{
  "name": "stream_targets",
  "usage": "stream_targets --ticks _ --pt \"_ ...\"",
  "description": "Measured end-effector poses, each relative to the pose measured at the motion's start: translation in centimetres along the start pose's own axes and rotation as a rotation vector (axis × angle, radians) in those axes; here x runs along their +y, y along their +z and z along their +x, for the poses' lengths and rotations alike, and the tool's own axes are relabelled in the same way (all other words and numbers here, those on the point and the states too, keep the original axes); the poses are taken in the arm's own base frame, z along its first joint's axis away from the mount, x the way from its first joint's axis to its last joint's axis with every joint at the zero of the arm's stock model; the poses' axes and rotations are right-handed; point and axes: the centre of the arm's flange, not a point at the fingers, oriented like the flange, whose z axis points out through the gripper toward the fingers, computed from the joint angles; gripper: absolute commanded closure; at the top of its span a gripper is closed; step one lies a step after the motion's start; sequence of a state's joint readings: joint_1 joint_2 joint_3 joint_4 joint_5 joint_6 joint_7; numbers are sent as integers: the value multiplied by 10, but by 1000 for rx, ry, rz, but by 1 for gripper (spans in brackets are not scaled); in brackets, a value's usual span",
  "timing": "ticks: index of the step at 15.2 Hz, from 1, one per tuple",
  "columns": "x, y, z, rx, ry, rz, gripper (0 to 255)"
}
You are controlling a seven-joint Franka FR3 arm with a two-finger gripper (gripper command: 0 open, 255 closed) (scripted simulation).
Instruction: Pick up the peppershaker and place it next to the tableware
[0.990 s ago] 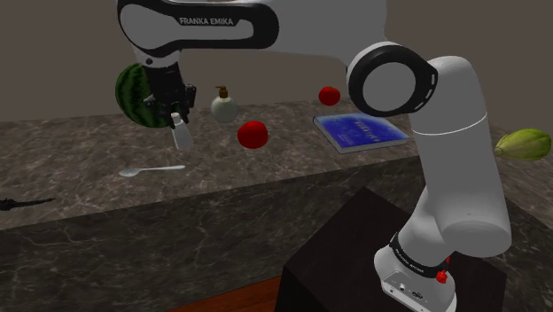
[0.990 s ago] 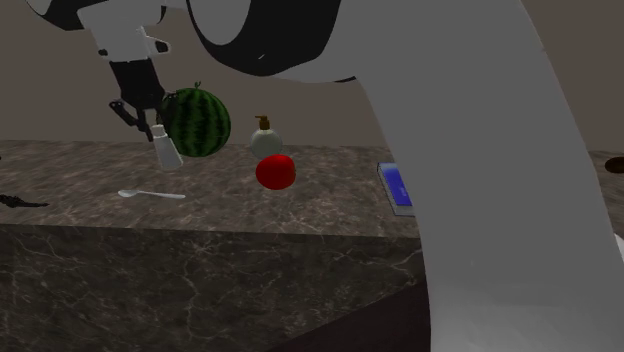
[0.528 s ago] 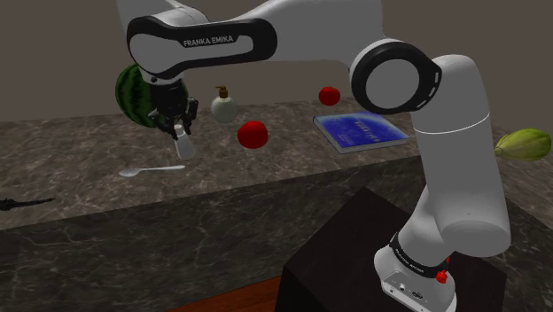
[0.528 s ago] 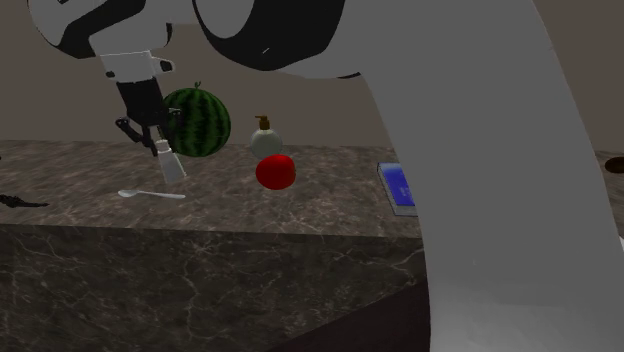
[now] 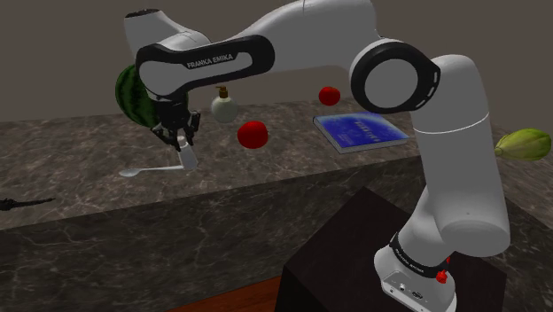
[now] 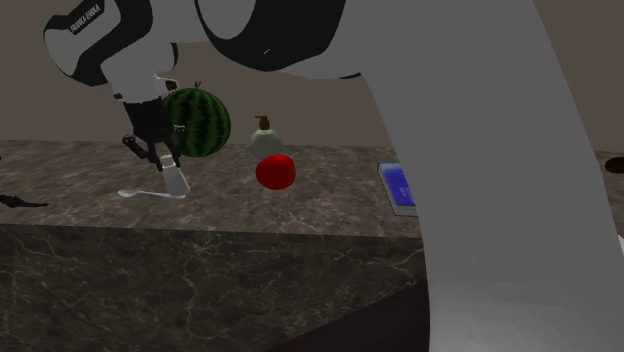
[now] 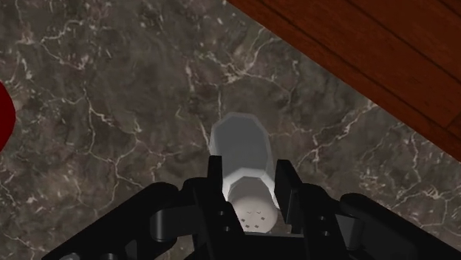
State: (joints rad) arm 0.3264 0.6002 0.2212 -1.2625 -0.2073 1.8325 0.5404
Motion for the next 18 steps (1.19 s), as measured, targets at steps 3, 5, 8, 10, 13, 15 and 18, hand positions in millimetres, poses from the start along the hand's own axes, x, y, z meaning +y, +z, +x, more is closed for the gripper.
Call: stream_targets --ticks 3,5,8,10,13,15,18 --pt "-1 16 1 0 0 0 255" --pt "-1 26 -1 0 0 0 255" --pt "-3 37 0 0 0 0 255" --pt "-3 38 0 0 0 0 255" --pt "-3 38 0 0 0 0 255" --pt "-3 38 0 1 0 0 0" --pt "-3 38 0 1 0 0 0"
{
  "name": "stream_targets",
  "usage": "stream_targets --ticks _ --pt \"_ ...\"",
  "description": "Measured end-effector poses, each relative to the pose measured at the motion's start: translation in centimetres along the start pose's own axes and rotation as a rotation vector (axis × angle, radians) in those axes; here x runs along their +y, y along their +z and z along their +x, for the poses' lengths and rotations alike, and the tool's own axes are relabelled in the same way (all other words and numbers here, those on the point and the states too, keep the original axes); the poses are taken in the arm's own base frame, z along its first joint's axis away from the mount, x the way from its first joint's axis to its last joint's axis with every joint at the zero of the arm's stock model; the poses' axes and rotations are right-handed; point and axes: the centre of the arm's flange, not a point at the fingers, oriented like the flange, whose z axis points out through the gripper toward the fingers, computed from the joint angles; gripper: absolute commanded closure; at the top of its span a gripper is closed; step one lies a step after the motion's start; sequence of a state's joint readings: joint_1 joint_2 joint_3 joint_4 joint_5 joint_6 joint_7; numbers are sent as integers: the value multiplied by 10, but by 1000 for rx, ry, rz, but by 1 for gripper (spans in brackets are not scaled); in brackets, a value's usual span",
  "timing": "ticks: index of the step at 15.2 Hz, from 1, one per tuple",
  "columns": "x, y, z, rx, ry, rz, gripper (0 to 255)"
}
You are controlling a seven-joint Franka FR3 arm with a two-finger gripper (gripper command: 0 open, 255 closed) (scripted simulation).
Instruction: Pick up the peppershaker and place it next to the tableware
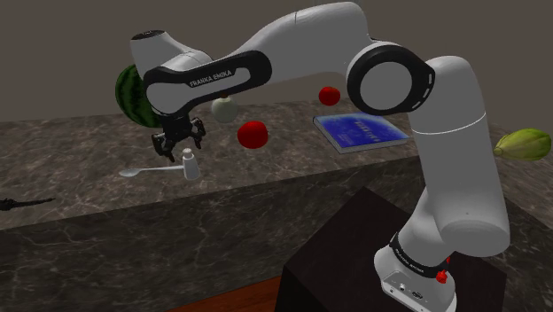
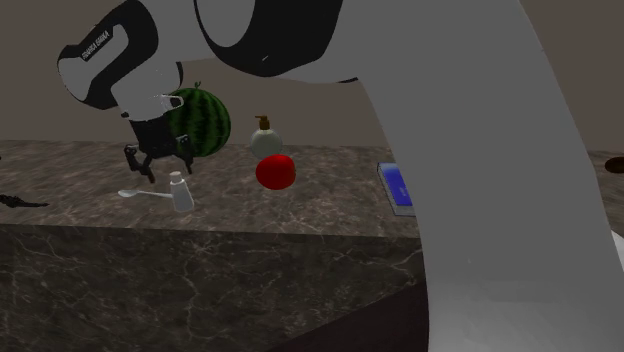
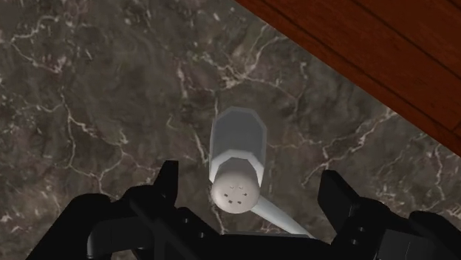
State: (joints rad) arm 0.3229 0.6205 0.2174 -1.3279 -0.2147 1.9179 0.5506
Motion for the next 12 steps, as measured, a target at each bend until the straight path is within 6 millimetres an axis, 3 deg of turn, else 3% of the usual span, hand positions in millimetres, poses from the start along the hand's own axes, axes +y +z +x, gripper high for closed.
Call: stream_targets --ticks 3,7,12 --pt "-1 -6 0 0 0 0 0" --pt "0 -44 0 1 0 0 0" --pt "0 -50 0 0 0 0 0"
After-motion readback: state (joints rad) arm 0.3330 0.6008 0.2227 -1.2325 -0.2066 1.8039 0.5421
